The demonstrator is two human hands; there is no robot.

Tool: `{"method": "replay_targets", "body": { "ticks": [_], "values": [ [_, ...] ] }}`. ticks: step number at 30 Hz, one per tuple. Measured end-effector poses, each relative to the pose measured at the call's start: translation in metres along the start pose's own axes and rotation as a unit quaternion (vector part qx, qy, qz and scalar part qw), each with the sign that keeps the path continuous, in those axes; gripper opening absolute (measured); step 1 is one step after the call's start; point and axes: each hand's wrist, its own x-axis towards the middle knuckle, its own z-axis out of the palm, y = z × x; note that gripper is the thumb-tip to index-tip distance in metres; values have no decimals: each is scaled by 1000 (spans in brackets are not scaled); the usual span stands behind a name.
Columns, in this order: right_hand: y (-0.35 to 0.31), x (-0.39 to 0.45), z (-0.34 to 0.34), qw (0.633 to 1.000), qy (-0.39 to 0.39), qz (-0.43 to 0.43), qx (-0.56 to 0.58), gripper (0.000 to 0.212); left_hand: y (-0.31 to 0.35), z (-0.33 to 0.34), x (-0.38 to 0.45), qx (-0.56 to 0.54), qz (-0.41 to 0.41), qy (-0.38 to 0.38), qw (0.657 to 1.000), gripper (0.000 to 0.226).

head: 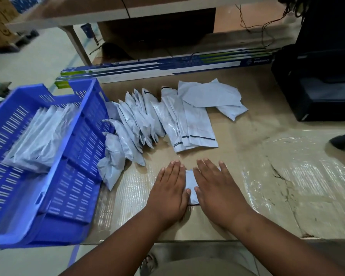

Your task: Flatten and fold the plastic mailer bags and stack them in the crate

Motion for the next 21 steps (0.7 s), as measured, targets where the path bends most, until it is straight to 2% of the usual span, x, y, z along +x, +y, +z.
{"method": "replay_targets", "body": {
  "ticks": [5,10,18,21],
  "values": [
    [-13,8,19,998,-10,-49,-40,64,3,1,3,-5,-6,6,1000,72],
    [-8,5,27,998,-27,-48,-17,68,6,2,4,5,-9,3,1000,73],
    [4,2,37,992,-57,-25,111,72,3,4,3,-11,-5,0,1000,72],
    [12,3,32,972,-60,-4,226,70,1,-1,2,-13,-2,-19,1000,73]
  ]
}}
